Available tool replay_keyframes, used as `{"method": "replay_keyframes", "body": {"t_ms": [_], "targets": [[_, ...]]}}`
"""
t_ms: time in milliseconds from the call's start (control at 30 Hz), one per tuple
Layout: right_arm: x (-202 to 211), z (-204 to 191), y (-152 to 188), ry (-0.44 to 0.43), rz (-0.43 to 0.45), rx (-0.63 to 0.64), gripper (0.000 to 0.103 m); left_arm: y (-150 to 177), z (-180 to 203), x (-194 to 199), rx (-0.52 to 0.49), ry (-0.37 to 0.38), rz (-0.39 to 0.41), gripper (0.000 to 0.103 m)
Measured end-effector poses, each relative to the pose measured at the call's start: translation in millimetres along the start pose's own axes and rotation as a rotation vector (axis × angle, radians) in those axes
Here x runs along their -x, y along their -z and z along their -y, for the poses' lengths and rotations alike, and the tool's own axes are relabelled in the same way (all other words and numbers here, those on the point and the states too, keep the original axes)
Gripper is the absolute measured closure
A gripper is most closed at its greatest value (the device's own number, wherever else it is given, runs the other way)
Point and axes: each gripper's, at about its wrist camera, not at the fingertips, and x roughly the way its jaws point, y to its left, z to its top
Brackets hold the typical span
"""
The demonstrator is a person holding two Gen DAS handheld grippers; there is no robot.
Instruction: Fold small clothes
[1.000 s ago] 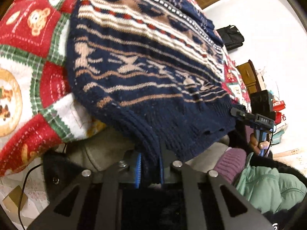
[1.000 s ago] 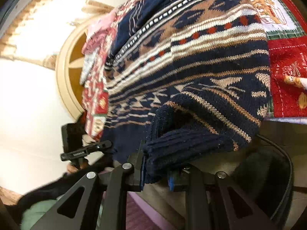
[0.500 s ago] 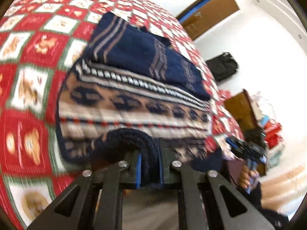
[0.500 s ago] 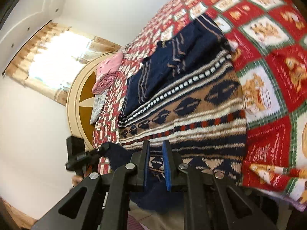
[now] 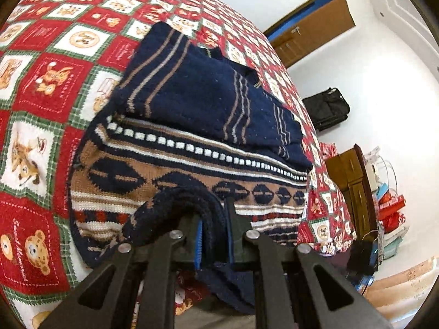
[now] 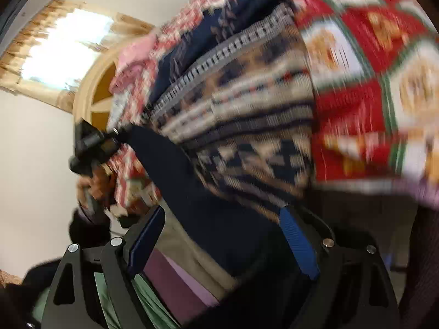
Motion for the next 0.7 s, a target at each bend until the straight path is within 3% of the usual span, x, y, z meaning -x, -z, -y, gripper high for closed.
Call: {"method": "replay_keyframes", "body": {"t_ms": [133,233,400,533,600,700], "targets": [[-37.1,9.4,7.5,0.036,-0.088,-0.016,0.018,5.5,1.2,4.6,-0.011,-0.006,0.008,0.089],[-58.2,3.1,10.6,0.033,-0.182,-0.008,0.033,10.1,3.0,6.6,-0.019,-0.015,0.009,0.089],[-63.4,-11.7,18.6,0.078,-0.203,0.065,0.037,14.5,7.7,8.6,-0.043,-0.033,0.011,0.089],[-66.5,-2.9,16.1,0.109,-0.191,0.04,0.064,15.4,6.2,6.2,-0.042,-0.034,0.007,0.089],[-56.0,-1.9,11.0,0.091,-0.154,0.035,0.092,17.0,4.7,5.2,-0.037,-0.032,0.006,0.089],[-33.3,-10.6,-3.0,-0.016,-0.083,0.039,0.095,18.9,3.9,5.6,-0.033,-0.028,0.001,0.089]]}}
